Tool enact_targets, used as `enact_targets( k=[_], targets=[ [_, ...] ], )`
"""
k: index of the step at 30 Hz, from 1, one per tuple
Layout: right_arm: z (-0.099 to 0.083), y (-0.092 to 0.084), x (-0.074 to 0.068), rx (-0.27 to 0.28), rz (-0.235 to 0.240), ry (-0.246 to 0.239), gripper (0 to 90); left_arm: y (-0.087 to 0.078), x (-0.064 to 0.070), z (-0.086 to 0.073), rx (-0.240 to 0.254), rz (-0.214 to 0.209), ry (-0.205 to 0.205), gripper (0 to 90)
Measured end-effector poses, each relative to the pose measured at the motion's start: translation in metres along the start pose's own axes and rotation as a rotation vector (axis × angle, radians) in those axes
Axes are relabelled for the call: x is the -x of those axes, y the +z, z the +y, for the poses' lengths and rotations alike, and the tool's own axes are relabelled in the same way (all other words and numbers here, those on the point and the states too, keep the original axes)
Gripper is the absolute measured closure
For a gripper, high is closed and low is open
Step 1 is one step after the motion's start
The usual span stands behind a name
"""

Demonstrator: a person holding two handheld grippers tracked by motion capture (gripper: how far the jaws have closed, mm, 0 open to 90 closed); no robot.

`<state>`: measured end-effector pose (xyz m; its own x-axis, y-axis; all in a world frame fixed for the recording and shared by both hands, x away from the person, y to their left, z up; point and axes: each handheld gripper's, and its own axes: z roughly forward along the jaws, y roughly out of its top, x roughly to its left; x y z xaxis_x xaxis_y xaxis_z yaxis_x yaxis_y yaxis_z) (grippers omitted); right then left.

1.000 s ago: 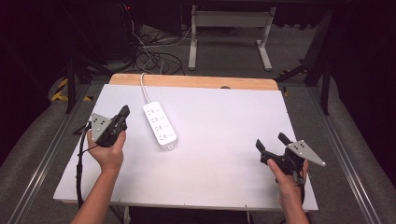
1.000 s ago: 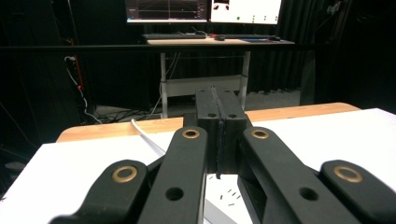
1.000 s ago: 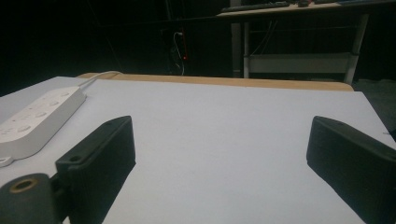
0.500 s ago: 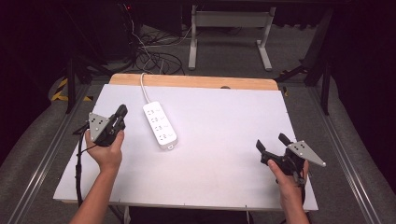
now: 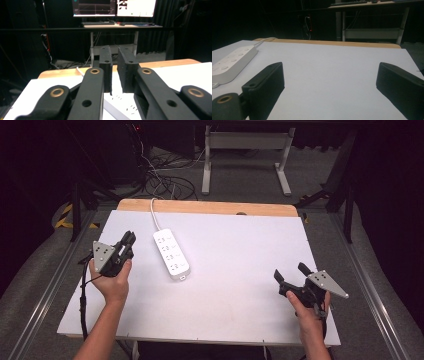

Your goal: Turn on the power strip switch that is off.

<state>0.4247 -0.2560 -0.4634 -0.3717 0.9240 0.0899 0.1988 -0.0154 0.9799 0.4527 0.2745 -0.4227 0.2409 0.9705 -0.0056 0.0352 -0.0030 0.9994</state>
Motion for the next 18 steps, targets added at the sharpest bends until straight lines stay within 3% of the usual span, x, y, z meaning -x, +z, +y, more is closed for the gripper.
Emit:
enact_targets(
  k=[7,9,13,18],
  targets=[
    [-0.0001,-0.0012,0.0025,0.004,-0.005,0.008,8.6,0.0053,0.0011,-0.0019,0.045,0.019,-0.022,60.2],
    [-0.0001,-0.0012,0.0023,0.003,-0.004,0.009,8.6,0.0062,0.0003,-0.0016,0.054,0.017,-0.025,49.9],
    [0.0,-0.0011,0.0018,0.001,-0.004,0.008,8.6,0.0055,-0.0011,-0.0019,0.059,-0.005,0.003,27.3],
    [0.0,-0.0014,0.0021,0.004,-0.005,0.011,8.6,0.0042,-0.0001,-0.0025,0.062,0.012,0.041,19.8]
  ],
)
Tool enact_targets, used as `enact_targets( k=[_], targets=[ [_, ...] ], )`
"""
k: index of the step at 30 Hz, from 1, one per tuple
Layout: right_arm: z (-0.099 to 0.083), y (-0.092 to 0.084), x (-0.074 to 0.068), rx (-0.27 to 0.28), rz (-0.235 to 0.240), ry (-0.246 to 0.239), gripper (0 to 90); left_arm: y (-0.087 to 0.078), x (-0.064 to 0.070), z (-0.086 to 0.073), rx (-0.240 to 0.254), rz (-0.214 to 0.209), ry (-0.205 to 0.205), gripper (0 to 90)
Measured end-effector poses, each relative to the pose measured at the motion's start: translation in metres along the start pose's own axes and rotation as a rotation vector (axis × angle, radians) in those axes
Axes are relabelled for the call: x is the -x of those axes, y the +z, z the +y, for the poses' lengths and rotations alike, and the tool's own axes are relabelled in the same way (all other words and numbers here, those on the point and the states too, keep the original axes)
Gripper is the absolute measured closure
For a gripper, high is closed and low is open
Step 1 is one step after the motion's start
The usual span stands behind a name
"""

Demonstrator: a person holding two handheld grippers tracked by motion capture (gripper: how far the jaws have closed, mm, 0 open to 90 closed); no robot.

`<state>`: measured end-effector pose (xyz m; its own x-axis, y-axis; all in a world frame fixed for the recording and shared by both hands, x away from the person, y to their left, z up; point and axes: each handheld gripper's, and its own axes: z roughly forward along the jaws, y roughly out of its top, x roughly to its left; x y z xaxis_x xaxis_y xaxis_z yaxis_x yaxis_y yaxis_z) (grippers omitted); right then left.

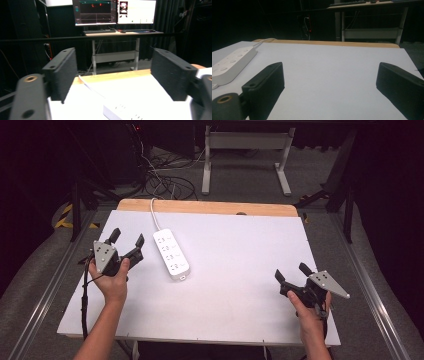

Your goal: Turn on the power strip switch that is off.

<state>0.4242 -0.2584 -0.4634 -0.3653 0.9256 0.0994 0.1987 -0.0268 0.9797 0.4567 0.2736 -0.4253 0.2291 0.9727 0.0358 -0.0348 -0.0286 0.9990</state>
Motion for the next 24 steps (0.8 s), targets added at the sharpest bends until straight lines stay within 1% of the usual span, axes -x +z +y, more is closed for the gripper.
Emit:
enact_targets(
  k=[4,9,12,16,24],
  targets=[
    [0.0,-0.0001,0.0002,0.0,-0.001,0.0,8.6,-0.0006,-0.0006,0.0002,0.0,0.016,0.007,19.0],
    [0.0,-0.0007,0.0007,0.0,-0.003,-0.001,8.6,-0.0012,-0.0015,-0.0003,-0.002,0.043,0.014,15.4],
    [0.0001,-0.0012,0.0011,0.001,-0.004,-0.001,8.6,-0.0016,-0.0015,-0.0004,-0.001,0.046,0.016,12.1],
    [0.0,-0.0009,0.0009,-0.001,-0.004,-0.002,8.6,-0.0017,-0.0019,-0.0002,-0.001,0.051,0.014,11.9],
    [0.0,0.0008,0.0005,-0.002,-0.001,-0.003,8.6,-0.0011,-0.003,-0.0017,-0.017,0.058,0.026,11.3]
  ],
)
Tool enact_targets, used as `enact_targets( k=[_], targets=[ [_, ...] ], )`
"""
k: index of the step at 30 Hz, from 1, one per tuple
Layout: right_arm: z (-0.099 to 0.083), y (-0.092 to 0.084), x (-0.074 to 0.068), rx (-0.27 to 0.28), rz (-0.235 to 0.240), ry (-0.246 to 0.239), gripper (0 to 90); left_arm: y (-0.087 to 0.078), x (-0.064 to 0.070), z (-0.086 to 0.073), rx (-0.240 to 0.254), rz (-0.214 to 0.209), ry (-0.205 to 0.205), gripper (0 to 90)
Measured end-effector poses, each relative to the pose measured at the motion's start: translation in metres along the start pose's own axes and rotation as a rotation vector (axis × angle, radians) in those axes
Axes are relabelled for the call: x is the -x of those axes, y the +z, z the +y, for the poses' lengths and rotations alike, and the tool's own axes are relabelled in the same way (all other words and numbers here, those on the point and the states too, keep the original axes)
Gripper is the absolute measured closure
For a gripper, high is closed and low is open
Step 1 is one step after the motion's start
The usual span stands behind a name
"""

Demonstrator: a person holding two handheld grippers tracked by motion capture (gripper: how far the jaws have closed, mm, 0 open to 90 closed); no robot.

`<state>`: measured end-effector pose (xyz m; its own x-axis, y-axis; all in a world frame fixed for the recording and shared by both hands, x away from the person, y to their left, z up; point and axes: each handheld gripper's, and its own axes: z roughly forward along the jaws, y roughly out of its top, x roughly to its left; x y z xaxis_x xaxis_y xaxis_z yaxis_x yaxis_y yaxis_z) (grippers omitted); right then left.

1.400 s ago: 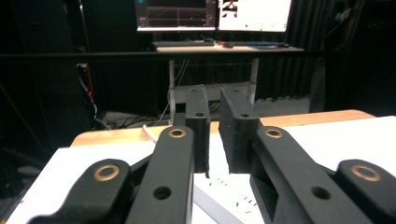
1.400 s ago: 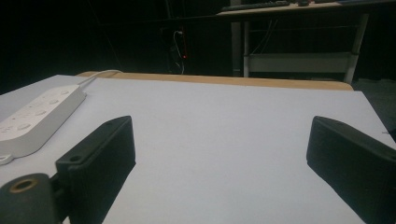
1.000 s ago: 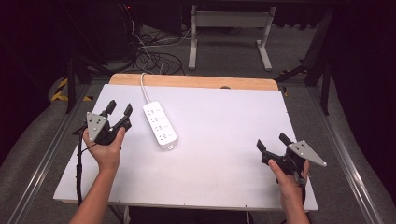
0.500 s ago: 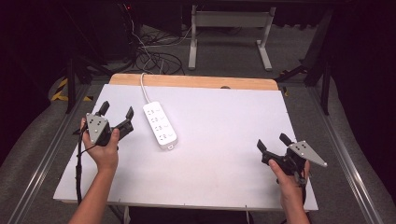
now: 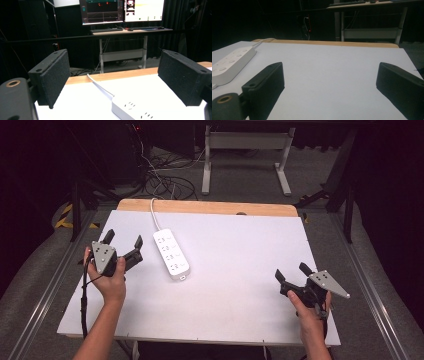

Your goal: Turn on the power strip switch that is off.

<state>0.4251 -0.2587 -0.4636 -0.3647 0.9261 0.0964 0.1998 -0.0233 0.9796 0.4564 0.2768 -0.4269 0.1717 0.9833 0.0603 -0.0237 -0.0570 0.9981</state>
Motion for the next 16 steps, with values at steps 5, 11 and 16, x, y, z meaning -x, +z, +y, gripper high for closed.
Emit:
enact_targets(
  k=[5,11,16],
  targets=[
    [0.0003,0.0008,-0.0004,-0.001,0.003,-0.004,8.6,-0.0003,-0.0006,-0.0006,-0.002,0.003,0.0,10.9],
    [0.0,0.0014,-0.001,-0.002,0.005,-0.004,8.6,0.0017,-0.0011,-0.0035,-0.017,0.0,-0.005,10.7],
    [-0.0001,0.0015,-0.0007,-0.003,0.004,-0.005,8.5,0.0013,-0.0014,-0.0032,-0.013,0.0,-0.001,10.7]
  ],
)
